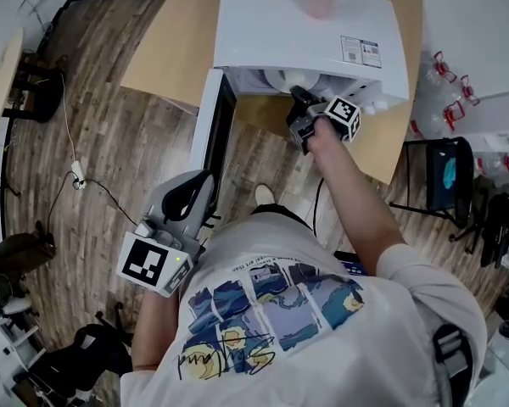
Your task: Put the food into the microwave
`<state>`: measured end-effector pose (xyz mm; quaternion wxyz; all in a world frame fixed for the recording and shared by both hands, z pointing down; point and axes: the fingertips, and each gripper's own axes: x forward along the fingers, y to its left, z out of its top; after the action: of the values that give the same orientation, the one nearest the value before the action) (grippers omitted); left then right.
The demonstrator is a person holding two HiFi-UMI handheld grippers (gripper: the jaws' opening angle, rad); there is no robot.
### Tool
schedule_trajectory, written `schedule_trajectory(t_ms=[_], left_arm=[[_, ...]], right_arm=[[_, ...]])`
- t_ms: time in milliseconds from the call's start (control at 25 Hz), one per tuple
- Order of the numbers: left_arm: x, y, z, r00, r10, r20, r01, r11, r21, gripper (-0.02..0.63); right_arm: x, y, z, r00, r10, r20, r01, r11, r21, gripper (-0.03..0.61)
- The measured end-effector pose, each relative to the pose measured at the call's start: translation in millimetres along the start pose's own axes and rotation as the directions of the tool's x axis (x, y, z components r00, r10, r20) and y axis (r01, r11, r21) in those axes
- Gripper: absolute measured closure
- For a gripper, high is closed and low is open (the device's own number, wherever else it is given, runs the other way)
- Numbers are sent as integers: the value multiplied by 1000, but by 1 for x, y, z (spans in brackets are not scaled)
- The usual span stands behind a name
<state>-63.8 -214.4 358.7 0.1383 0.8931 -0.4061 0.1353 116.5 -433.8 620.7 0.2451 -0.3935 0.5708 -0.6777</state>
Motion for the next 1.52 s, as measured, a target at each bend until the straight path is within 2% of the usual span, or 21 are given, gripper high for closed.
schedule_trajectory(t_ms=[360, 640, 1080, 1320, 1520], left_arm=[[6, -2, -2, 1000, -15, -14, 15, 1000, -4, 604], [6, -3, -5, 1000, -22, -8, 22, 999, -26, 604], [1, -2, -9, 1000, -15, 7, 16, 998, -65, 604], [-5, -3, -10, 1000, -10, 12, 11, 997, -70, 604], [-5, -4, -12, 1000, -10, 8, 11, 997, -70, 604]], right_arm=[[8, -5, 5, 999, -33, 6, 33, 999, 18, 565], [9, -11, 4, 996, -90, 4, 90, 996, 14, 554], [9, -6, 5, 992, -124, 3, 124, 992, 21, 440], [6, -1, 3, 985, -170, 11, 170, 985, -32, 399], [8, 0, 2, 985, -175, 7, 175, 983, -48, 388]])
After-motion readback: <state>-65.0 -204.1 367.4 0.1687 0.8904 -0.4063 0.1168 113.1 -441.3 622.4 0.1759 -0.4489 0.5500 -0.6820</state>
